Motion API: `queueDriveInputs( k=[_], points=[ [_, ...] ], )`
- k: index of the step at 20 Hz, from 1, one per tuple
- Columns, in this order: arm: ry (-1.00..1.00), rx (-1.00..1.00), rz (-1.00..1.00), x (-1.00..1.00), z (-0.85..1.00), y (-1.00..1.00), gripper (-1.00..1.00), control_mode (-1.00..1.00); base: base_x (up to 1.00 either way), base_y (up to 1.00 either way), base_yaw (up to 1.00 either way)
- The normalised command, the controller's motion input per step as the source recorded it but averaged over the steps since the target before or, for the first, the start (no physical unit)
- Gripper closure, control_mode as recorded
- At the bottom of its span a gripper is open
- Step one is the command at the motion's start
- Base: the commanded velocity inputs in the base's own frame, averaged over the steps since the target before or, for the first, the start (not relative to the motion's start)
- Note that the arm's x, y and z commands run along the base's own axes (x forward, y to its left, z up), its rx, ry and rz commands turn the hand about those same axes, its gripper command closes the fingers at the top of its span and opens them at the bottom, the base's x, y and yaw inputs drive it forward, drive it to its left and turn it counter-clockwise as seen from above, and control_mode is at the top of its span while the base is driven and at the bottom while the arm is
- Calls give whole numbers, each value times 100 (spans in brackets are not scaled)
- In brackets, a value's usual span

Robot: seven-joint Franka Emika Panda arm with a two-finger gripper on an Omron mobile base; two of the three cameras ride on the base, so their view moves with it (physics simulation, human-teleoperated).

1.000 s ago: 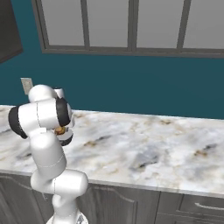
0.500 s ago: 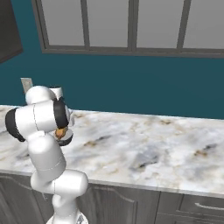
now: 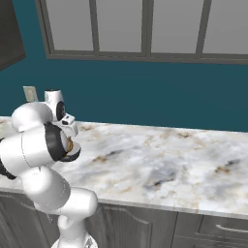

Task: Take the chicken drumstick from the fridge and place it on the digital scale on the counter by the fridge. Wait a few seconds for a reading, then move it to the plate on the dining counter.

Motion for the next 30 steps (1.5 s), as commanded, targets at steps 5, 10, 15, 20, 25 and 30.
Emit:
queueDriveInputs(
  k=[5, 10, 15, 20, 25, 30],
  points=[
    [-5, 0, 0, -99, 26, -6, -100, -100, 0, 0, 0],
    [0, 0, 0, -100, 37, -21, -100, -100, 0, 0, 0],
    [0, 0, 0, -63, 62, -53, -100, -100, 0, 0, 0],
    [2, 0, 0, -58, 57, -69, -100, -100, 0, 0, 0],
    [0, 0, 0, -54, 28, -28, -100, -100, 0, 0, 0],
    [0, 0, 0, -15, 38, -15, -100, -100, 0, 0, 0]
  ],
)
